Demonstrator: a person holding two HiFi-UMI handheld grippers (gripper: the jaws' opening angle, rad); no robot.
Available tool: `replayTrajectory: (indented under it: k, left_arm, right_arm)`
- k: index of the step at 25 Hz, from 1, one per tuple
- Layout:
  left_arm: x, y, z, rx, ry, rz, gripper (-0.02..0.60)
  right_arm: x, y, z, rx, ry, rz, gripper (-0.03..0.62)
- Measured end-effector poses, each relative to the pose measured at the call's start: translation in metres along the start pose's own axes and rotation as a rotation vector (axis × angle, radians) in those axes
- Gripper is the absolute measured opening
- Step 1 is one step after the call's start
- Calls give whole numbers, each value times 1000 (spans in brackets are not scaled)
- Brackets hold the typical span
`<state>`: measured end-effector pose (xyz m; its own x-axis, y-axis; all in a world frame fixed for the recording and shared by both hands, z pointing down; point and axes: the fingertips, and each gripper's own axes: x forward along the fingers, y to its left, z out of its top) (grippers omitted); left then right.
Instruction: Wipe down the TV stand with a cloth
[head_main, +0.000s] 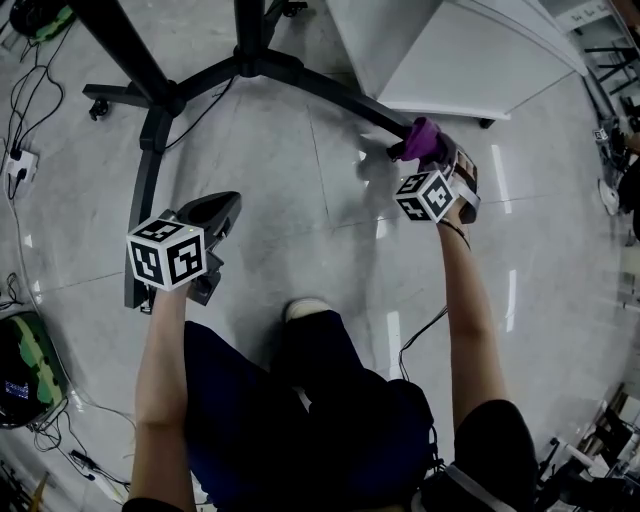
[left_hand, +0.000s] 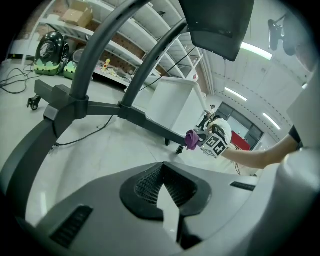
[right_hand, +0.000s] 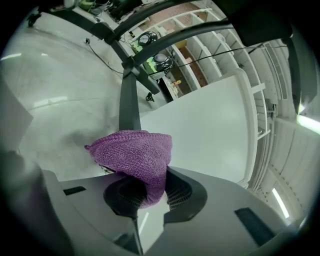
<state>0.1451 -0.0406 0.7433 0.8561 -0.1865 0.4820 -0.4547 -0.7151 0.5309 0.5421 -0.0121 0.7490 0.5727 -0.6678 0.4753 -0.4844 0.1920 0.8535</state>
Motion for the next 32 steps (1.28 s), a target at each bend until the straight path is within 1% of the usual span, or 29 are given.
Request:
replayTrajectory:
  k: [4,6,9,11,13,15,16,18,20,23,25,28,30,32]
  left_arm:
    - [-5,-1,6,-5,-36,9,6]
    - [-7,-3,10,6,-50,21,6]
    - [-11,-7,12,34,-73,43,6]
    - [-14,-11,16,20,-90,51,6]
    - [-19,-17,28,-23,-134,52,6]
    - [-25,-25,45,-62,-193,39,6]
    - [-28,-30,52,-70,-215,29,6]
    - [-33,-40,61,-59,-233,11,6]
    - [-38,-48,69,-24,-228,6,6]
    - [-51,-59,84,55,-223,5,6]
    - [-63,-70,94,99,-221,1,6]
    - [-80,-89,111,138,-221,-2,6]
    - [-93,-102,121,151,-214,8,6]
    - [-110,-116,131,183,-196,28,6]
  right_arm:
    - [-19,7,12,101,-34,29,87]
    - [-31,9,24,148,-63,47,87]
    - [-51,8,42,301,-106,95,87]
    - [-66,9,56,413,-135,144,87]
    - [-83,8,72,508,-180,198,88]
    - [-103,10,92,606,-247,279,88]
    - [-114,12,104,660,-285,327,89]
    - [-134,16,125,760,-346,407,88]
    - [-154,16,144,840,-387,455,89]
    - [-183,10,169,905,-430,499,89]
    - [-202,3,178,943,-441,531,88]
    - [-229,-13,187,1004,-447,591,89]
    - [-248,-25,194,1002,-443,633,88]
    - [-273,-35,202,972,-443,678,88]
